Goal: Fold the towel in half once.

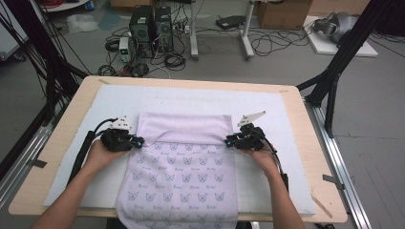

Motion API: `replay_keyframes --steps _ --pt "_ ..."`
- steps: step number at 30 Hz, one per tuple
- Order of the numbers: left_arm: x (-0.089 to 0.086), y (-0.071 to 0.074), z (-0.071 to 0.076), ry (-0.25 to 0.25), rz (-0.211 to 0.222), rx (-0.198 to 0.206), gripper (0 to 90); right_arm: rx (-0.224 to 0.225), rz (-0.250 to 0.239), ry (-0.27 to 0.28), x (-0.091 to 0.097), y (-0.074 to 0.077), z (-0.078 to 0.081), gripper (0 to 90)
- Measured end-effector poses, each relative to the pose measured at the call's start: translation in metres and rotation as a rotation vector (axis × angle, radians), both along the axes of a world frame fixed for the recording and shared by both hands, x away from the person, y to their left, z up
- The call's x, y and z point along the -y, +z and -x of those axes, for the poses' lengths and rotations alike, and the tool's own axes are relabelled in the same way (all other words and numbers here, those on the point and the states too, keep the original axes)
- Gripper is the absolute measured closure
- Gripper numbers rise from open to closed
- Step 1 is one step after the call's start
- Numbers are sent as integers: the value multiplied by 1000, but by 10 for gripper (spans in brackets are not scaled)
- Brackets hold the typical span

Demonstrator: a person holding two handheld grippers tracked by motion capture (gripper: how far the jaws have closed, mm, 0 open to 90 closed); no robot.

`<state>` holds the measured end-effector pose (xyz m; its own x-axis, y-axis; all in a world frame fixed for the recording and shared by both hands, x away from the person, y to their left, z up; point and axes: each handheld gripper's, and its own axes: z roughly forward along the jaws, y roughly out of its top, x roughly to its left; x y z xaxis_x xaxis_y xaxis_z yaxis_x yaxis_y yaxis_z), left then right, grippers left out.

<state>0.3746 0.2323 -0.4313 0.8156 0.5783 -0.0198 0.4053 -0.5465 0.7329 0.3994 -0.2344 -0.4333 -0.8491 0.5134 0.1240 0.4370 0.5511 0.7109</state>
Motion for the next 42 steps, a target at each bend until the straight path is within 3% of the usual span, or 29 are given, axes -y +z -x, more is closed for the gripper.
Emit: replay_keyframes --steps 3,10,14,18,19,21,24,30,34,38,42 --pt "-4 5 2 10 20 17 869 5 -6 11 1 2 2 818" --pt "-22 28 20 26 81 83 875 89 -86 23 9 29 21 851" --pt "-35 28 50 23 98 102 874 130 -105 58 14 44 46 857" --pt "-45 22 84 -4 93 108 869 152 -104 104 16 50 82 864" --pt "-46 20 93 -7 90 111 858 154 -108 116 17 49 91 866" --pt "-51 19 105 -10 78 106 731 135 -119 150 19 44 109 791" --pt "-54 20 109 -7 68 104 630 128 -107 161 23 41 122 738" --pt "-40 17 94 -19 91 91 617 118 -86 155 6 34 111 693" --pt "-31 5 87 -48 58 55 649 80 -55 188 -13 19 99 691" --pt "-30 -5 88 -71 46 17 627 31 -51 223 -22 5 98 672" --pt "-29 -12 95 -81 36 22 577 14 -17 257 -26 -3 103 639"
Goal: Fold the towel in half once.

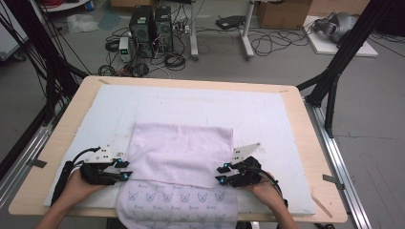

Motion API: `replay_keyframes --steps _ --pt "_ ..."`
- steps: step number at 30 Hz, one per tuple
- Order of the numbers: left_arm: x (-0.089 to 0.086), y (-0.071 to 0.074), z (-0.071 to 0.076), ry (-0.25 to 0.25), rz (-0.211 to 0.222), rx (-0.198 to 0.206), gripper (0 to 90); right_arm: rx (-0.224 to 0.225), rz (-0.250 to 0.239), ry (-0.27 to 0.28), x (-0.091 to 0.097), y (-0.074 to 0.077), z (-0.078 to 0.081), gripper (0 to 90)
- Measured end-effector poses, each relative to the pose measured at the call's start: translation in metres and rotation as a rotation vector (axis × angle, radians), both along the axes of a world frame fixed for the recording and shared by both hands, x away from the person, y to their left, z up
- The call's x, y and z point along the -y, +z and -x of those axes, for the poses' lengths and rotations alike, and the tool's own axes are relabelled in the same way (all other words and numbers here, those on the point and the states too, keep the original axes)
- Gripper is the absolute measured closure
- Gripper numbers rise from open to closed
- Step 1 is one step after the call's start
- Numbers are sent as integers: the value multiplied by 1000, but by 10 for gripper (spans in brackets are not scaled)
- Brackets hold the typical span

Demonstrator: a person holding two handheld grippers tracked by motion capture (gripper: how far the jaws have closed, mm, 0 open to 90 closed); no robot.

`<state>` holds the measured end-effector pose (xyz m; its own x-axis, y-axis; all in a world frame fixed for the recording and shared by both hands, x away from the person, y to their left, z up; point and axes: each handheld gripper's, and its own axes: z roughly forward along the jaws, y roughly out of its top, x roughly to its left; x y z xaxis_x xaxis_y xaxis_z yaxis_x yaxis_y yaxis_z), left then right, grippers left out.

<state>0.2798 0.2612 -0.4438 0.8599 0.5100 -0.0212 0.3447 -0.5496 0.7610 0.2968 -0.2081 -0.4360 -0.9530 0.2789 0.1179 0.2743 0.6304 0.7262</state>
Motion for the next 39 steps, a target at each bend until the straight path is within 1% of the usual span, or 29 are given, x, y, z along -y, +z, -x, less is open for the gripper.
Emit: replay_keyframes --steps 1,2,3,4,6,7,9,10,11,12,14,15,17,20,21,22,24,26,27,28,29,30,31,32,33,35,37,39 --pt "0 0 0 1 2 3 592 -11 15 2 -1 -4 0 640" --pt "0 0 1 -1 1 7 624 -16 19 1 -1 -6 0 648" --pt "1 0 2 0 0 10 655 -14 2 -7 -1 -7 0 671" --pt "2 0 2 1 -1 14 669 -11 -3 -12 0 -8 0 692" --pt "4 0 2 -6 -7 18 737 -6 1 -16 1 -8 0 779" --pt "5 1 2 -9 -12 22 779 -4 2 -7 2 -8 -1 838" --pt "7 3 3 -4 -23 26 827 -16 -1 5 2 -8 -3 869" --pt "7 4 3 -3 -24 26 842 -4 7 10 2 -6 -3 874" --pt "7 5 3 0 -20 26 846 -3 7 11 3 -5 -3 876" --pt "6 6 2 3 -14 28 848 -2 -4 7 4 -2 -3 876" --pt "5 11 3 19 12 29 849 11 -21 0 7 3 -2 877" --pt "5 13 3 19 17 30 850 23 -33 -8 10 7 -2 877" --pt "5 21 5 21 33 46 850 32 -47 -17 14 13 -3 877" --pt "6 35 10 26 58 70 850 57 -90 -38 23 24 -3 877" --pt "6 39 12 29 68 69 849 68 -99 -44 26 28 -2 877" --pt "6 41 14 30 68 71 849 71 -111 -43 28 31 -1 877" --pt "6 44 18 25 69 82 848 87 -121 -44 31 36 2 877" --pt "4 44 23 25 71 81 846 85 -127 -35 32 38 7 877" --pt "4 43 24 21 69 82 841 90 -125 -32 31 37 10 877" --pt "4 41 25 28 66 75 823 90 -118 -26 30 36 12 877" --pt "4 39 24 35 57 70 757 90 -105 -20 28 33 14 877" --pt "3 36 23 37 52 52 696 86 -91 -19 27 31 15 877" --pt "3 34 22 37 53 46 672 71 -73 -16 26 25 15 876" --pt "4 32 23 36 57 45 656 62 -67 -16 25 21 15 876" --pt "4 31 23 26 60 43 653 48 -57 -17 24 15 13 875" --pt "8 28 23 -6 55 40 677 24 -39 -15 22 8 14 875" --pt "13 27 24 -31 47 46 678 23 -15 -8 20 5 14 873" --pt "16 29 23 -37 50 62 668 25 -13 -4 19 5 15 873"
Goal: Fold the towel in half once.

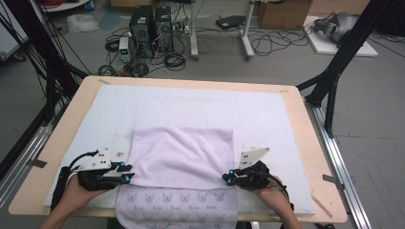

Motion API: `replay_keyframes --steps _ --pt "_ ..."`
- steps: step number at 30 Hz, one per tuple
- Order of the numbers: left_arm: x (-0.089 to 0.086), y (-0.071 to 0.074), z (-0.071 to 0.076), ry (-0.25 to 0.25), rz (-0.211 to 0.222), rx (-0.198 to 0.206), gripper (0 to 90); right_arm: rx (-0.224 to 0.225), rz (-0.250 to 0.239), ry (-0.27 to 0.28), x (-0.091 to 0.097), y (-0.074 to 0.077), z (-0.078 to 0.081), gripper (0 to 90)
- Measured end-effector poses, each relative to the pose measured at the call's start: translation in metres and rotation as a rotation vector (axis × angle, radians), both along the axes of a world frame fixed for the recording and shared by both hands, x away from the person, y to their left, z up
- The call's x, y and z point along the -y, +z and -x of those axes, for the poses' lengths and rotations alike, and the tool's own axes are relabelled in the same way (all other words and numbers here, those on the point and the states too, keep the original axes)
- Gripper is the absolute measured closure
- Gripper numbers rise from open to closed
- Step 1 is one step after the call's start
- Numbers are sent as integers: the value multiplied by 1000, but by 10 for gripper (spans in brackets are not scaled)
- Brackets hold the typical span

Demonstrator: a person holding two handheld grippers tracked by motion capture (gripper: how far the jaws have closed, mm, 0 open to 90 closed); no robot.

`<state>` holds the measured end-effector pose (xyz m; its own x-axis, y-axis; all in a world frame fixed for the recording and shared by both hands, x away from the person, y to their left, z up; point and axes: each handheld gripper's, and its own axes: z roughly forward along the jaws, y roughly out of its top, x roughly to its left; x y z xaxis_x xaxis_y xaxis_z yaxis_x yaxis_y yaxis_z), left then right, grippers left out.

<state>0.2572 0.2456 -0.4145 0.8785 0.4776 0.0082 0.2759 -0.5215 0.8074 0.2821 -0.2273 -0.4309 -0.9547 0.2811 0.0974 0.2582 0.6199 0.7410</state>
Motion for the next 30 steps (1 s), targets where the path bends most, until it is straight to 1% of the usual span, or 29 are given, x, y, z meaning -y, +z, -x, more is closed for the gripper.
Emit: replay_keyframes --steps 2,4,6,7,8,9,10,11,12,13,14,15,16,18,20,22,23,24,25,27,30 --pt "1 4 -2 -1 23 3 655 0 -12 -10 1 1 0 872" --pt "2 5 -4 -9 21 -2 662 -4 -21 -11 2 1 -1 871" --pt "5 0 -6 -21 0 -15 661 -4 -17 -11 1 1 -1 869" --pt "6 -5 -8 -30 -23 -36 661 -4 -14 -11 1 1 -2 867" --pt "8 -10 -9 -33 -40 -48 661 -3 -10 -7 0 0 -2 867" --pt "10 -18 -10 -40 -70 -65 662 -3 -8 -6 0 0 -2 867" --pt "11 -22 -10 -42 -90 -74 688 -8 -1 -6 -1 0 -1 867" --pt "10 -26 -9 -39 -75 -54 722 -10 -2 -4 -1 -1 -1 867" --pt "8 -26 -10 -37 -76 -47 786 -14 -3 -2 -2 -2 -1 867" --pt "7 -25 -11 -30 -72 -55 815 -10 0 -1 -2 -2 -2 867" --pt "7 -23 -12 -30 -78 -50 831 -12 1 -2 -3 -2 -2 867" --pt "8 -20 -12 -22 -85 -36 838 -8 1 4 -4 -2 -3 867" --pt "7 -17 -12 -19 -77 -32 841 -10 -3 3 -5 0 -3 867" --pt "4 -9 -14 -16 -52 -18 841 7 -11 3 -5 4 -4 867" --pt "1 -1 -15 1 -27 -9 840 21 -30 -7 -4 10 -5 867" --pt "-1 4 -16 12 -3 -13 832 28 -47 -15 -2 14 -6 868" --pt "-1 4 -17 15 -6 -16 817 29 -60 -19 -2 16 -7 868" --pt "-1 3 -18 23 -10 -21 778 32 -61 -20 -2 16 -8 868" --pt "-1 2 -18 21 -11 -26 745 31 -57 -23 -2 16 -8 868" --pt "-1 0 -16 6 4 -37 721 32 -42 -17 -3 14 -7 868" --pt "2 -2 -10 -57 7 -42 710 29 -30 -18 -1 11 -6 868"
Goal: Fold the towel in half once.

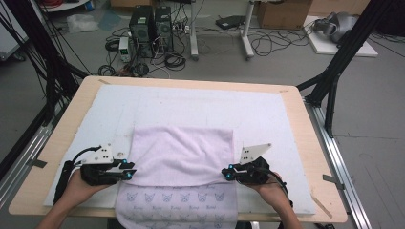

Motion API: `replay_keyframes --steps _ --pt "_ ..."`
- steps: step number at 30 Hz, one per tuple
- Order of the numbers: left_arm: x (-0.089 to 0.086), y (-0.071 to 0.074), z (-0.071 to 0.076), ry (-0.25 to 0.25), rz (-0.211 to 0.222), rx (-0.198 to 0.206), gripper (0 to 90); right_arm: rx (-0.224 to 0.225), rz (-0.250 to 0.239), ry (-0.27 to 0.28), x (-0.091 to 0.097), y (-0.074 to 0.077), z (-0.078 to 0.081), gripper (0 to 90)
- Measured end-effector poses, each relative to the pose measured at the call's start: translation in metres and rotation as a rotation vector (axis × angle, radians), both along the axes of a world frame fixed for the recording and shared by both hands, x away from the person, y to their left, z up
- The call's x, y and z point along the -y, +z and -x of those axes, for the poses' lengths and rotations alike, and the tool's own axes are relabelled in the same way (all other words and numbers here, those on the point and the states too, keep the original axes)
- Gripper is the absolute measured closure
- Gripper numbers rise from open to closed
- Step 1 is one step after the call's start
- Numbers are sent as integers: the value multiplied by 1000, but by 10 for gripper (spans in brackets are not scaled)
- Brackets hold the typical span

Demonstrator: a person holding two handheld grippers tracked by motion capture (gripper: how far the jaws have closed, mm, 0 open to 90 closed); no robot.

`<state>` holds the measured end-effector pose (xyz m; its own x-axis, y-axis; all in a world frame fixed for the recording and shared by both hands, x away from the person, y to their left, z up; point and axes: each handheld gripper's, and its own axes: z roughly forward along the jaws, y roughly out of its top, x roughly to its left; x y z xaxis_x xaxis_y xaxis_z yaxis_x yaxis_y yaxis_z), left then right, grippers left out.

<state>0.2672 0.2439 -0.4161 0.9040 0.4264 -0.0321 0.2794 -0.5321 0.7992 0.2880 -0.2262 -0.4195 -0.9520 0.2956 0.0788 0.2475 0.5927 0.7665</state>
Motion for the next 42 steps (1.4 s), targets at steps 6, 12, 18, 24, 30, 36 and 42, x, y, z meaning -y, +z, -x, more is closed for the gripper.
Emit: replay_keyframes --steps 6,12,18,24,30,36,42 --pt "2 -14 1 -25 -67 -36 715 -4 14 -8 7 -3 5 869" --pt "4 -21 1 -21 -85 -14 823 -48 -3 -5 6 -9 7 692" --pt "0 -10 0 2 -68 12 853 -30 92 35 -15 -20 7 787" --pt "-5 7 -4 36 -18 34 854 -4 52 19 -10 -8 3 857" --pt "-3 19 -11 69 6 33 848 47 -44 -34 3 18 -3 858" --pt "-6 12 -13 77 10 -1 849 36 -29 -27 1 15 -4 858" --pt "-5 10 -7 55 -5 4 868 36 -34 -23 1 12 1 858"
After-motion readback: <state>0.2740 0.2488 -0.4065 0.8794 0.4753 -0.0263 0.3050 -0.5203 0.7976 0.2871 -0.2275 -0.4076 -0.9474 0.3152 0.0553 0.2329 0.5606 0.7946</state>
